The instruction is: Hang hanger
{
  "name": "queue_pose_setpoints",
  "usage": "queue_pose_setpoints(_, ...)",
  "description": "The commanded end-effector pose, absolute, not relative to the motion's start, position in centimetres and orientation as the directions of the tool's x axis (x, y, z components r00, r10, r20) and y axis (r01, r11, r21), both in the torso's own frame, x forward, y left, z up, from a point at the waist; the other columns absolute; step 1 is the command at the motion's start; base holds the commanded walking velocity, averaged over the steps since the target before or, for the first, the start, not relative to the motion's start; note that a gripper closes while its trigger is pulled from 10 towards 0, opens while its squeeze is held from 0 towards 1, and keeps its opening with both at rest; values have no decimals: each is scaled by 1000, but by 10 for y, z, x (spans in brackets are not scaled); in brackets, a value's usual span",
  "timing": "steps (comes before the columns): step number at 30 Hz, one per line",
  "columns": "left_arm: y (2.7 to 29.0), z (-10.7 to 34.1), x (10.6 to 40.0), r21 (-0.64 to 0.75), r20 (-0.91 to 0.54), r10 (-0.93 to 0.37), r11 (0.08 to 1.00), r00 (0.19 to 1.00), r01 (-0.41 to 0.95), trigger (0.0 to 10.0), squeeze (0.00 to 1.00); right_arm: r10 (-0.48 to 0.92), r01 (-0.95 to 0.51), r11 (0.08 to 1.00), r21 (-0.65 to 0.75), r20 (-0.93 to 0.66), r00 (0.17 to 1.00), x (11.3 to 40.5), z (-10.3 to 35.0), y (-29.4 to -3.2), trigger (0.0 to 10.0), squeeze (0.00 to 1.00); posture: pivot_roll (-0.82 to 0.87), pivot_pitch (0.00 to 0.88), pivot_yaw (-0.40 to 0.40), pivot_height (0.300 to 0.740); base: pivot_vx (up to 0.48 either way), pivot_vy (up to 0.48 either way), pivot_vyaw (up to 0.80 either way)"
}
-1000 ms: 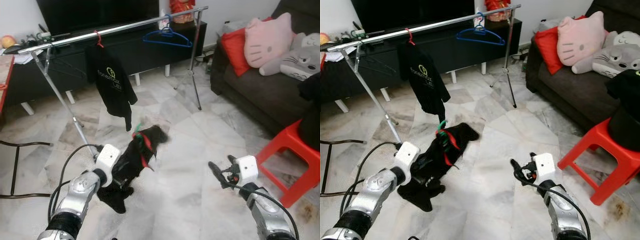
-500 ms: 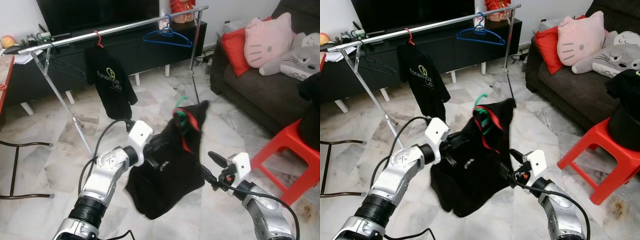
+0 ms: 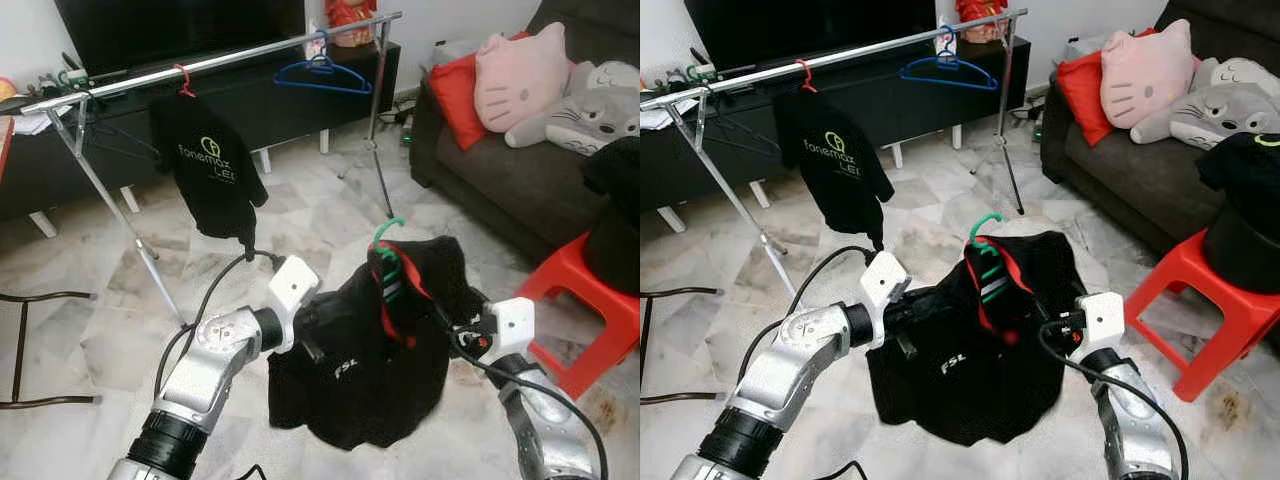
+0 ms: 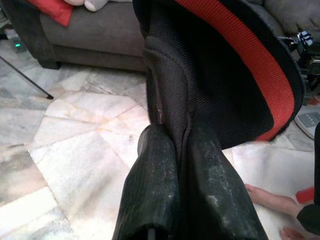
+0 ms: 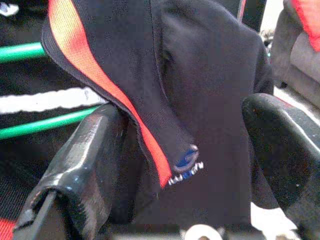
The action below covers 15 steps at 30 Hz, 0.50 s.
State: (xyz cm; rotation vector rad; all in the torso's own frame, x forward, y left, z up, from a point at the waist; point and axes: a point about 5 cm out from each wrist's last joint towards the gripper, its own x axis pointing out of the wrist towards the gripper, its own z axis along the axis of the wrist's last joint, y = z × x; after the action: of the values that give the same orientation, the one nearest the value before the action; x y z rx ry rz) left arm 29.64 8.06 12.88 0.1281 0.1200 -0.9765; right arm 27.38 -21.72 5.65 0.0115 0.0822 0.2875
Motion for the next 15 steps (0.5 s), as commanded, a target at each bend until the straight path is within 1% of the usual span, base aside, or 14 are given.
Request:
queue_pose_setpoints(1,77,140,295,81,-128,-832,533,539,842,10000,0,288,-287,958,17,-74,955,274,57,-214,10000,0,-149,0,62,740,0,0,0)
queue_pose_setpoints(7,74,145,292,85,-125,-845,512,519,855,10000,0,304,-302,953,29,-110,946,278,50,-208,10000,0,-142,0,59,740,0,0,0)
queue_pose_setpoints(11,70,150,288,79,-113,-863,487,493,870,10000,0,381,-379,924,45,-134,915,277,47,-201,10000,0,-134,0,55,740,0,0,0)
queue_pose_setpoints(15,68,153,285,83,-114,-878,459,466,885,10000,0,356,-358,934,15,-134,925,283,49,-203,10000,0,-132,0,52,740,0,0,0)
